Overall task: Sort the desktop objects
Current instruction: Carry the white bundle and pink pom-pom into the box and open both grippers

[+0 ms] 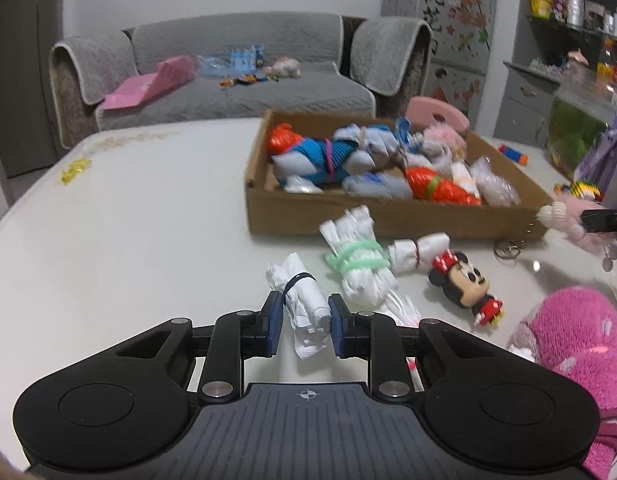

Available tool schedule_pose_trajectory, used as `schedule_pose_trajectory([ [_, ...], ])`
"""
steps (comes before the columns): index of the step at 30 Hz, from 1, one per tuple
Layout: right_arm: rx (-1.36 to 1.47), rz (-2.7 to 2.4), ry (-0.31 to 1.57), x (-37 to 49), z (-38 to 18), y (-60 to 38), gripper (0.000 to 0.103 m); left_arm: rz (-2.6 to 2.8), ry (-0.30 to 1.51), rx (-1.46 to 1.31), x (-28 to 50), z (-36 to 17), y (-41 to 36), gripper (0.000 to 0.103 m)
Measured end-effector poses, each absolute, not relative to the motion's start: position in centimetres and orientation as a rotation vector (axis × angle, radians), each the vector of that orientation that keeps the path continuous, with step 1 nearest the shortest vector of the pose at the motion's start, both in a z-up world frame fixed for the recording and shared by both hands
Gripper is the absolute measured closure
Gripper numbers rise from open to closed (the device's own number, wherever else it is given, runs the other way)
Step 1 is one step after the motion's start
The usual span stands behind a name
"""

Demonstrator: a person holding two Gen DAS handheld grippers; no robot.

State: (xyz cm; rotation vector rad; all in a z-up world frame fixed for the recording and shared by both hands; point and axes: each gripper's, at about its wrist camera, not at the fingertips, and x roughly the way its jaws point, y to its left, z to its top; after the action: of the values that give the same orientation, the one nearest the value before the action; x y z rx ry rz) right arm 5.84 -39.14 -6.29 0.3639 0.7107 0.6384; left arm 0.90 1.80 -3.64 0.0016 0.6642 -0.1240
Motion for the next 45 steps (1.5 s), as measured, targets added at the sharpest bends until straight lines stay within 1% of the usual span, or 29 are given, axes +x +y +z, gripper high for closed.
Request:
schedule_pose_trajectory([
  [7,0.557,0.709,0.641,6.4,-5.8,-41.4,0.070,-0.104,0.558,0.007,0.0,-1.8,2.4,0.073],
  [11,0.606,0.725,0.610,6.9,-5.7,-41.7,0.070,-0.110,0.531,0.008,0.2,-1.1,2.2,0.073],
  [19,0.642,0.757,0.585,7.6,-5.5,-41.7,0.070,-0.129,0.505,0.055,1.0,0.3,0.9,0.073],
  [33,0.632,0.772,0.414,10.1,-0.7,-41.8,0.070,-0.171,0.450,0.135,6.3,5.3,-3.0,0.073],
  [39,0.604,0.774,0.386,12.1,0.2,-41.1,0.070,-0.225,0.466,0.147,9.7,4.9,-4.9,0.073],
  [45,0.577,0.772,0.412,13.9,-0.3,-40.2,0.070,-0.268,0.507,0.142,12.8,3.4,-5.6,0.073],
])
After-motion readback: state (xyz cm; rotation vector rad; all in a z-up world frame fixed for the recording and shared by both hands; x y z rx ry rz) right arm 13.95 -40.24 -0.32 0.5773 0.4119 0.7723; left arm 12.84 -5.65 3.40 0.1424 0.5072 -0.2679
